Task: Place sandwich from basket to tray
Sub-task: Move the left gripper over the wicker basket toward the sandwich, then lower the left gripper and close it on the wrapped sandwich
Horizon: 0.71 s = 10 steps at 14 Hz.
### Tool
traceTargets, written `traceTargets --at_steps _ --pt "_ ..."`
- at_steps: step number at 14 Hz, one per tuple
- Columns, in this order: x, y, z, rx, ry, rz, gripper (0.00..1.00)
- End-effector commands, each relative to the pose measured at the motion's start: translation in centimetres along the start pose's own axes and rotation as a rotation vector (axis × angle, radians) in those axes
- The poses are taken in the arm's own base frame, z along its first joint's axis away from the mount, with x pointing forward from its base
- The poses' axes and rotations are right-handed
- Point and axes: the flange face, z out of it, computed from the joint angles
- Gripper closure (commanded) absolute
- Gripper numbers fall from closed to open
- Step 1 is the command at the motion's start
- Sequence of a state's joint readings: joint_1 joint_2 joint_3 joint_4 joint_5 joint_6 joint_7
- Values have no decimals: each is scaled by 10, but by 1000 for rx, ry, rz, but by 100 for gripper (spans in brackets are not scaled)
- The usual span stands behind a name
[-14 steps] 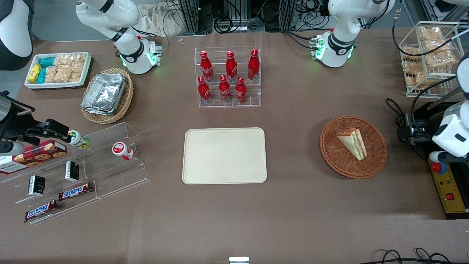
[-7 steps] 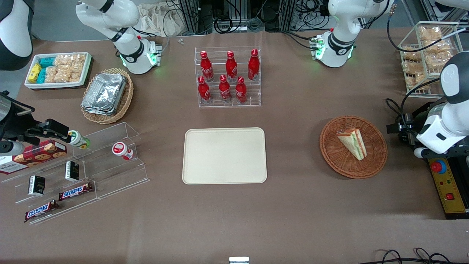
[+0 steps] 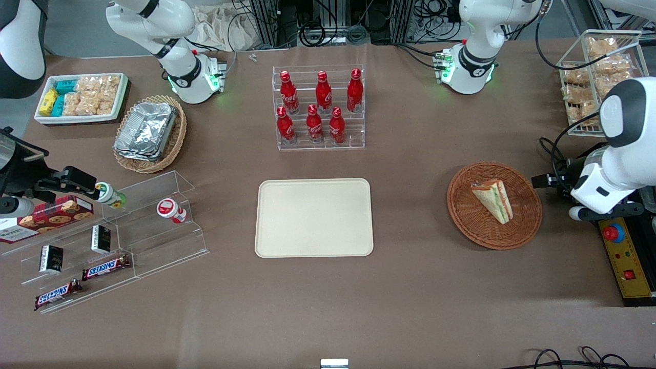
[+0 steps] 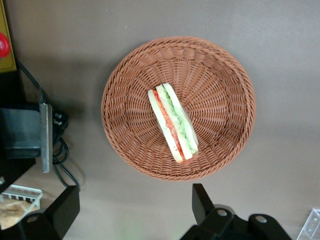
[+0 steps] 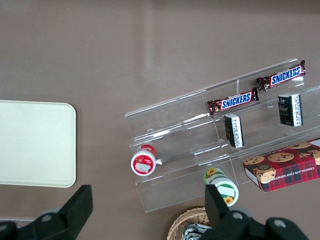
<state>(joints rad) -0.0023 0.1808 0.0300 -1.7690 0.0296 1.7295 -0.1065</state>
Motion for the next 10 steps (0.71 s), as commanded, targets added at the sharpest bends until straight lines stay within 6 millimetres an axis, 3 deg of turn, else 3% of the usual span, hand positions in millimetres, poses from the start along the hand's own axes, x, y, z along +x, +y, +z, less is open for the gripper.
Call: traceTargets --at_steps 1,7,10 --pt "-9 12 29 -10 9 -97 0" --pt "-14 29 106 0 -26 -232 0" --pt "-18 30 134 -18 -35 -291 0"
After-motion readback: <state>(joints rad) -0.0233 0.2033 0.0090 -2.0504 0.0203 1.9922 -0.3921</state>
